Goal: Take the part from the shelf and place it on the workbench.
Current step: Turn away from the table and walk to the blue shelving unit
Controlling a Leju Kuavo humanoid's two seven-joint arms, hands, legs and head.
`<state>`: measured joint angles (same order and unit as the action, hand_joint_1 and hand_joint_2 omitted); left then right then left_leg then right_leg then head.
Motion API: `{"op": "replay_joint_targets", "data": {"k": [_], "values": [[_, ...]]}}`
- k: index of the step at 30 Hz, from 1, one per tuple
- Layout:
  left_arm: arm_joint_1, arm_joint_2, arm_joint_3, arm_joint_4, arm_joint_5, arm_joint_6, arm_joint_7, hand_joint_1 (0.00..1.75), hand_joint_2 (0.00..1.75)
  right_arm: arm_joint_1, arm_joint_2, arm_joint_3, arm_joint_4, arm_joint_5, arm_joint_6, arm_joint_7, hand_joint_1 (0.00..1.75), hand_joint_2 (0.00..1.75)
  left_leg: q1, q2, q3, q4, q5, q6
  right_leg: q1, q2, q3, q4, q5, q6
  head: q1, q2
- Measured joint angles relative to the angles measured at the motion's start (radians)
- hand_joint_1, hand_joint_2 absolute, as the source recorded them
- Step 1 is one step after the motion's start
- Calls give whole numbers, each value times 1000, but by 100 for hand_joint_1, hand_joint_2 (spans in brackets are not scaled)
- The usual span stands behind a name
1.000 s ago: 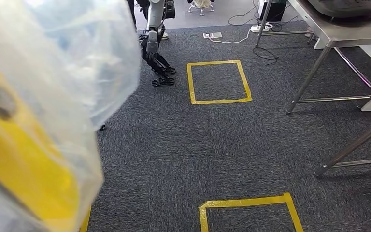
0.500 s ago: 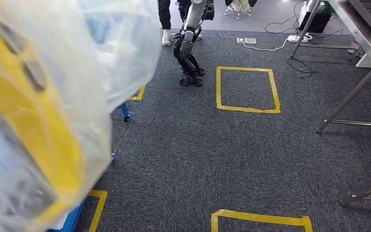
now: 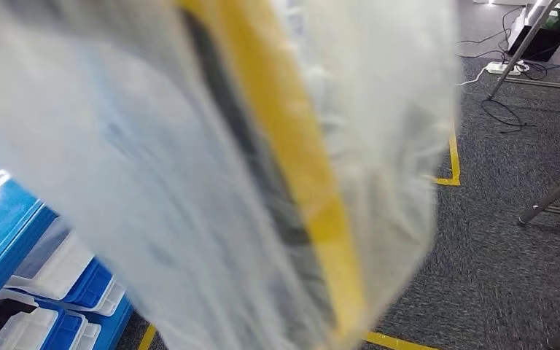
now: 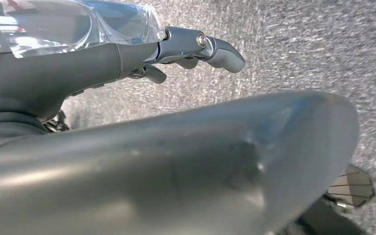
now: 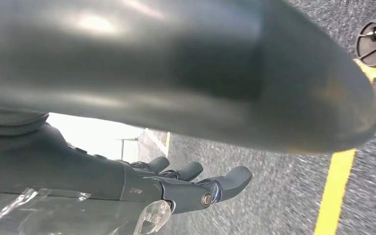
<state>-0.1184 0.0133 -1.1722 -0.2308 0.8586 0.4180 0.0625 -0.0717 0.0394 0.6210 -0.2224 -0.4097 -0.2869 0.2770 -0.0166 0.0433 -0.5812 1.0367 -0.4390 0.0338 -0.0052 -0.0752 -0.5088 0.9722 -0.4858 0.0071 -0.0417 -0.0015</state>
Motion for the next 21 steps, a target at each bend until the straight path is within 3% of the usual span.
{"op": "replay_joint_targets", "data": {"k": [2,4,5,7,9,10,11,12,13,15,16,17,19,21], "values": [[-6,1,0,0,-1,0,-2,0,0,-1,1,0,0,0,0,-2,0,0,-14,29,36,-78,15,10,3,-18,5,0,-6,7,-1,0],[-5,1,0,0,-1,1,-4,0,0,-3,1,0,0,-1,0,-2,0,0,-14,11,38,-87,16,14,4,-36,9,-2,-11,15,-1,0],[-3,0,0,0,-1,1,-4,0,0,-5,1,0,0,-1,0,-2,0,0,-11,0,42,-93,20,16,3,-28,10,4,-17,20,-1,0],[-1,-1,0,0,-1,1,-3,0,0,-6,1,0,0,-2,0,-3,0,0,-2,-20,51,-104,26,23,2,17,-14,68,-59,28,0,0],[-3,-1,0,0,-1,1,-2,0,0,-4,0,0,0,-4,0,-3,0,0,1,-41,51,-104,27,27,-2,60,-80,205,-124,32,2,0],[-4,-2,0,0,-2,1,-1,0,0,-2,0,0,0,-5,0,-3,0,0,2,-55,52,-104,27,28,-4,67,-113,266,-144,34,2,0],[-3,-2,0,0,-2,1,0,0,0,-1,0,0,0,-6,0,-3,0,0,3,-68,52,-104,26,28,-5,69,-132,296,-145,37,2,0],[-2,-2,0,0,-2,1,1,0,0,-1,0,0,0,-6,0,-3,0,0,6,-82,54,-103,25,26,-7,70,-133,287,-126,39,2,0],[0,-2,0,0,-2,1,1,0,0,0,-1,0,0,-6,0,-3,0,0,9,-95,56,-101,24,24,-9,74,-113,237,-89,42,2,0],[-1,-3,0,0,-2,2,1,0,0,1,-1,0,0,-7,0,-2,0,0,12,-121,54,-92,18,13,-21,120,-54,93,-15,49,3,0],[-2,-3,0,0,-2,2,1,0,0,2,-1,0,0,-7,0,-2,0,0,13,-133,50,-86,15,6,-25,142,-34,43,4,49,3,0],[-3,-2,0,0,-2,2,0,0,0,3,0,0,0,-8,0,-2,0,0,12,-144,45,-82,14,0,-27,158,-24,17,10,46,3,0],[-1,-2,0,0,-2,2,0,0,0,2,0,0,0,-8,0,-1,0,0,16,-164,37,-81,16,-11,-23,144,-23,12,9,31,3,0],[3,-2,0,0,-2,1,0,0,0,1,0,0,0,-9,-1,-1,0,0,17,-144,23,-55,1,-20,-23,119,-21,9,10,18,0,0]]}}
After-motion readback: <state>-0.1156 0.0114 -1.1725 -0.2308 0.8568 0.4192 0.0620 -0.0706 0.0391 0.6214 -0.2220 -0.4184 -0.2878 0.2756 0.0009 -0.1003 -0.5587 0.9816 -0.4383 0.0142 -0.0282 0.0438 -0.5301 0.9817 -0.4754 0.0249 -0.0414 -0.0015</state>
